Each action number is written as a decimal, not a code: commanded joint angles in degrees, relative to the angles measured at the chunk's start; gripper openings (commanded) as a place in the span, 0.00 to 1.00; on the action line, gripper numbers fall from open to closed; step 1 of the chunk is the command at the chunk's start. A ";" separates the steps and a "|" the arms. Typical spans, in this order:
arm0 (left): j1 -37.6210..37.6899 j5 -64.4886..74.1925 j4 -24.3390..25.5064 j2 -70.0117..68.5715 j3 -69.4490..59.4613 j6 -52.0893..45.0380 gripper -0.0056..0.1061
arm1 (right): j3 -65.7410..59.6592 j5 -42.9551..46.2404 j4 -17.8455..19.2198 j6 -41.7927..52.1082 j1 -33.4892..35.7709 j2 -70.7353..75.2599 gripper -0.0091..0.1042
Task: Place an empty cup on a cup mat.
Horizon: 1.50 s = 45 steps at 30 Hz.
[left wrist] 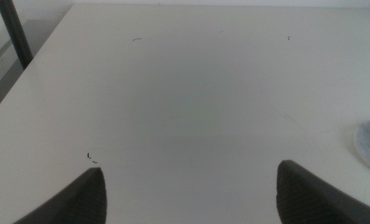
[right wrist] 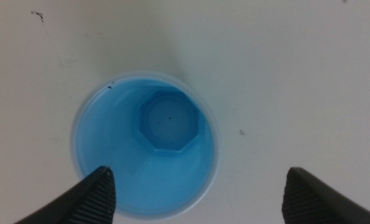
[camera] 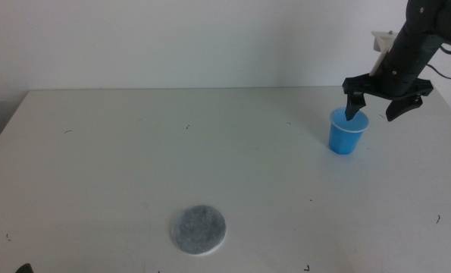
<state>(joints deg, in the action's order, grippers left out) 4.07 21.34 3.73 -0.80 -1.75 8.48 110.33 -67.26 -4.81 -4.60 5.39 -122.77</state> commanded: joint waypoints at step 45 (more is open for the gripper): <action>-0.06 -3.88 0.02 -0.73 0.34 0.62 0.99 | 1.87 -0.66 -0.75 0.26 4.08 9.83 0.07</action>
<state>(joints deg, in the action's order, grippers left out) 4.07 21.34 3.73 -0.80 -1.75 8.48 110.52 -67.74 -4.82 -4.57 8.59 -118.84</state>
